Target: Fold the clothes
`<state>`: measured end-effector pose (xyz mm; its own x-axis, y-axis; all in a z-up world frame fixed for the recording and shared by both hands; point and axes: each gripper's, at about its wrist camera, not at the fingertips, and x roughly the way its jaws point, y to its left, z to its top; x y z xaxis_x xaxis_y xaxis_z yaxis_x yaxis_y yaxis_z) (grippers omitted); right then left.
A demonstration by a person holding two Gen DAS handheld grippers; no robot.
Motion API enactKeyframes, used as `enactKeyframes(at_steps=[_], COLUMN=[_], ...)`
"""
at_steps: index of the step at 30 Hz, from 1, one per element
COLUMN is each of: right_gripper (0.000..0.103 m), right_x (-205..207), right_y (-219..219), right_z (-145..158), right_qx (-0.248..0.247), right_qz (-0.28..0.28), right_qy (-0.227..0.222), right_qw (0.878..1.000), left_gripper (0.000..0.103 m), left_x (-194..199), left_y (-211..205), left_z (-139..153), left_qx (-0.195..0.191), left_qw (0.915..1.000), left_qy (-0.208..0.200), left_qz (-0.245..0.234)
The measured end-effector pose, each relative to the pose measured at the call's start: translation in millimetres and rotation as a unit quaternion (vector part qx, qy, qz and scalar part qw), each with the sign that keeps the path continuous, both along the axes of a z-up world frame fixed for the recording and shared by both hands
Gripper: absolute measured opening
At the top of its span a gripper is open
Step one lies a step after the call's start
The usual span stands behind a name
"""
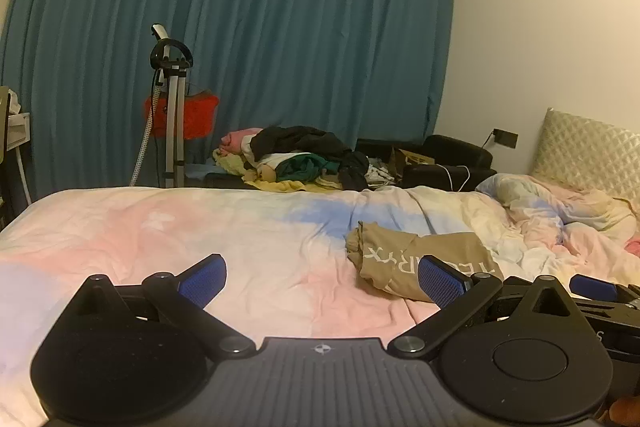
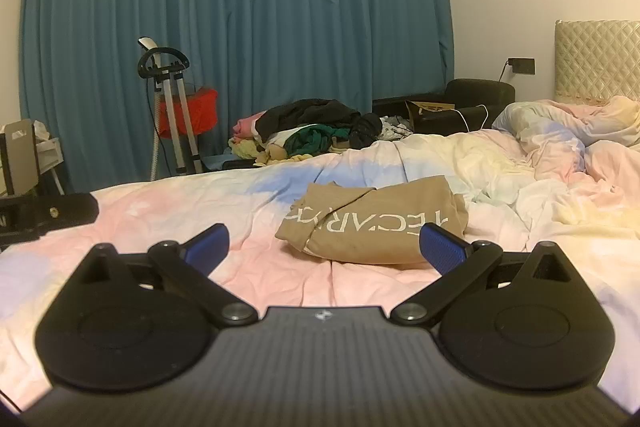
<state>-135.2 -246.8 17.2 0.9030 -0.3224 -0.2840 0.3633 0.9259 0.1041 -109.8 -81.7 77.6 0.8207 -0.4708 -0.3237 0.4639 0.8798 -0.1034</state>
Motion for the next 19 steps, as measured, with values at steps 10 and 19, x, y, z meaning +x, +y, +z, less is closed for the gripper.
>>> enactKeyframes(at_steps=[10, 19], right_gripper=[0.103, 0.103], right_x=[1.2, 3.6], right_y=[0.9, 0.6], right_z=[0.3, -0.1], right_qx=[-0.001, -0.002], right_qz=[0.000, -0.002], right_qy=[0.006, 0.010], right_qw=[1.000, 1.000], left_gripper=[0.103, 0.103], left_x=[0.2, -1.1], left_y=[0.7, -1.0], left_z=[-0.6, -1.1], left_qx=[0.000, 0.006], left_qw=[1.0000, 0.9999], left_qy=[0.001, -0.001], left_qz=[0.007, 0.011])
